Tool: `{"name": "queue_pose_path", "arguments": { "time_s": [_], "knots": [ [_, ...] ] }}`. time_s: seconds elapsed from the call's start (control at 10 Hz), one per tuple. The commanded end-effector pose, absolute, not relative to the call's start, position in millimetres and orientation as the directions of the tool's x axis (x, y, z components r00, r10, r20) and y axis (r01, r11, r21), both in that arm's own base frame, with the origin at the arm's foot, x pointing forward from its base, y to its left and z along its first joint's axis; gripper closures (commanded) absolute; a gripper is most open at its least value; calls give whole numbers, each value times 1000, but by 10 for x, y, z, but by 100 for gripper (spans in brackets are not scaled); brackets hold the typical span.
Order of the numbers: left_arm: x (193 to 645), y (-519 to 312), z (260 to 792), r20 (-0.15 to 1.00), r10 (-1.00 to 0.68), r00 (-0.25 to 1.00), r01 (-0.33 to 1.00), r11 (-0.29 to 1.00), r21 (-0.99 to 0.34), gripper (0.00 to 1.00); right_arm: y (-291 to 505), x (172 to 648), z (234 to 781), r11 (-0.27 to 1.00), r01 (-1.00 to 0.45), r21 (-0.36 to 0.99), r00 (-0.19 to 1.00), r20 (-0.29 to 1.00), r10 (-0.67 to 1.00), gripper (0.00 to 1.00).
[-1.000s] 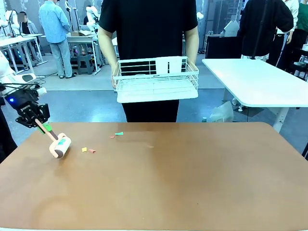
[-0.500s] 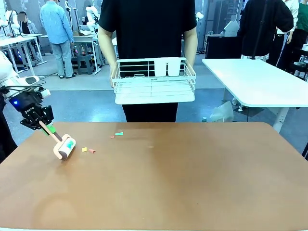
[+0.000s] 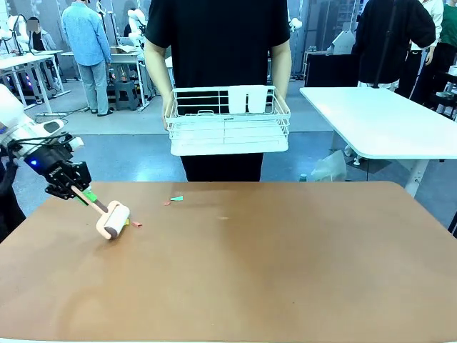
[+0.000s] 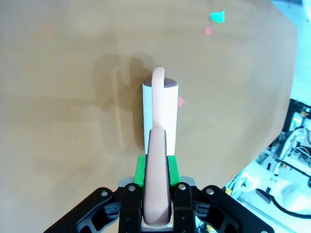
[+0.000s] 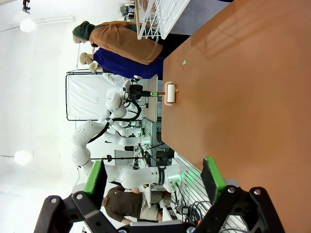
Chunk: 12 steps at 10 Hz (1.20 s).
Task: Clean the table.
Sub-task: Clean the table with the Lint Roller when the human lifts the Dish drying rack.
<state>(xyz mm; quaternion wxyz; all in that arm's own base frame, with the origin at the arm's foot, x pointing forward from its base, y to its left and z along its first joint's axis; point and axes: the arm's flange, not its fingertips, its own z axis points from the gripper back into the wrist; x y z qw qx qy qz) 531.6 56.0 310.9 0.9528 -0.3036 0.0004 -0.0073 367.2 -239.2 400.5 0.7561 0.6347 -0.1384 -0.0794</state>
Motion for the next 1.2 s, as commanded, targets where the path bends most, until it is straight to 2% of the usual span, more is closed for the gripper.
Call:
{"name": "queue_pose_path", "arguments": {
  "time_s": [0.0,0.3,0.6,0.7,1.1],
  "knots": [
    [5152,289,2605,5,-26,1000,25,839,-544,79,-2384,3667,4041,178,-59,982,949,110,-294,0],
    [5139,-154,2562,-23,-8,1000,-7,810,-586,79,-2384,3667,4041,178,-59,982,949,110,-294,0],
    [5191,-485,2777,-12,25,1000,-27,799,-601,79,-2384,3667,4041,178,-59,982,949,110,-294,0],
    [5209,-518,2909,8,68,998,-50,801,-597,79,-2384,3667,4041,178,-59,982,949,110,-294,0],
    [5179,-351,3819,66,67,996,-8,760,-650,79,-2384,3667,4041,178,-59,982,949,110,-294,0]
  ]
}}
